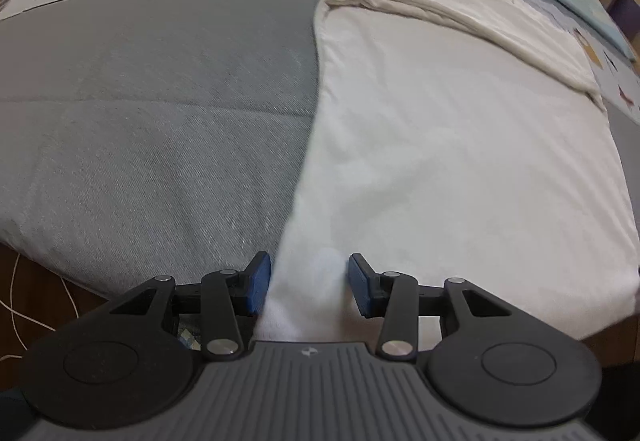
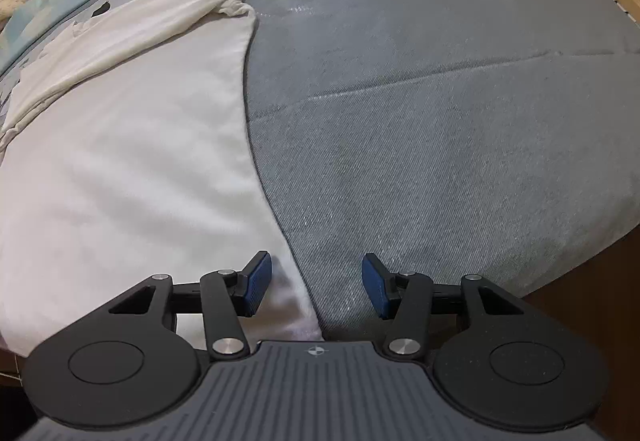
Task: Fold small clothes
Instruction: 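Grasp the shirt hem with the left tool while the right tool grasps the hem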
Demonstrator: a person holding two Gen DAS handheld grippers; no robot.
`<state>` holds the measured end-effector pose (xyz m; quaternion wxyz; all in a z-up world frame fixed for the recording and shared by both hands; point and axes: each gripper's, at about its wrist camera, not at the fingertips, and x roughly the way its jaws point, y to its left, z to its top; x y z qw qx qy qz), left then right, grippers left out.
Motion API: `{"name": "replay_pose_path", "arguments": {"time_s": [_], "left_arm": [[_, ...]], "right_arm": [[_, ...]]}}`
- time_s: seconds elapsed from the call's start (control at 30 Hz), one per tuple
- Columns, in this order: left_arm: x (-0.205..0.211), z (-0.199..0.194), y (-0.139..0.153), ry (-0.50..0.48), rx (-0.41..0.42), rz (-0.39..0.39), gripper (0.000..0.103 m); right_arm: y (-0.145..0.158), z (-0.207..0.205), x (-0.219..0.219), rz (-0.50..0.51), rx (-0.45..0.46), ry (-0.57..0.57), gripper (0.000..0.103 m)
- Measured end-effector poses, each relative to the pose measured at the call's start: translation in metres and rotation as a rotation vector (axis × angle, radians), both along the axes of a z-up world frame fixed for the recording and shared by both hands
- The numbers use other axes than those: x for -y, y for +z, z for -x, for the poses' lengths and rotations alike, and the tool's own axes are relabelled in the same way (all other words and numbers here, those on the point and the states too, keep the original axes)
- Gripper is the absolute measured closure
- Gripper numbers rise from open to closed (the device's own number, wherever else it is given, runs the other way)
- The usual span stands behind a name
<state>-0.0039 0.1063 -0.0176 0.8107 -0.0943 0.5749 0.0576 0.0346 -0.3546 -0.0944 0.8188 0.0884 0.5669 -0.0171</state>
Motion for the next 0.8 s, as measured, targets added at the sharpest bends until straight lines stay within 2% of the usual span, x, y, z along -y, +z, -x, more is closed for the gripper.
{"name": "replay_pose_path", "arguments": {"time_s": [0.2,0.37,0.47,0.6,0.63,0.7,0.77,0.8], "left_arm": [[0.003,0.011,0.0,-0.035,-0.021,-0.008,0.06],[-0.005,0.015,0.002,0.004,-0.018,0.001,0.076],[-0.009,0.014,0.001,0.034,-0.022,-0.001,0.077],[-0.007,0.012,0.0,0.012,-0.018,-0.02,0.077],[-0.007,0.012,0.0,0.008,-0.015,-0.022,0.08],[-0.007,0.012,0.001,-0.004,-0.011,-0.026,0.092],[-0.004,0.013,0.004,-0.03,-0.004,-0.046,0.098],[-0.001,0.013,0.007,-0.053,0.008,-0.069,0.098]], "right_arm": [[0.0,0.004,-0.013,0.0,-0.015,0.077,0.049],[0.001,0.008,-0.025,0.0,-0.024,0.132,0.049],[0.001,0.011,-0.026,0.004,-0.026,0.145,0.049],[0.001,0.013,-0.027,0.017,-0.03,0.135,0.052],[0.001,0.013,-0.028,0.025,-0.03,0.134,0.054],[0.001,0.014,-0.03,0.04,-0.031,0.137,0.066],[0.003,0.015,-0.031,0.034,-0.02,0.145,0.098],[0.005,0.015,-0.031,0.027,-0.008,0.14,0.098]]}}
